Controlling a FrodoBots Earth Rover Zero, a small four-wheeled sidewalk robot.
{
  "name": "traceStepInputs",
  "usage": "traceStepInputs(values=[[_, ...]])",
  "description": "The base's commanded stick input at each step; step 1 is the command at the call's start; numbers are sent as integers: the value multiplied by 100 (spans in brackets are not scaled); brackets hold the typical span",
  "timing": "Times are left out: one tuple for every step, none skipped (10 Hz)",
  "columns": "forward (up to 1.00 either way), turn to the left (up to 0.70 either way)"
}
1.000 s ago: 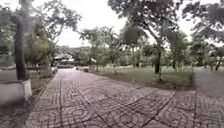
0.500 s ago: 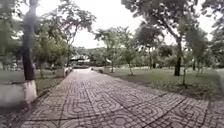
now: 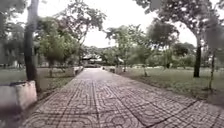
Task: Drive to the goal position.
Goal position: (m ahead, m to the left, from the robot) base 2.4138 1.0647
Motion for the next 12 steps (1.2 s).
traceStepInputs(values=[[100,0],[100,0],[100,0],[100,0],[100,0],[100,0],[100,0],[100,1],[100,15],[100,27],[100,27],[100,27]])
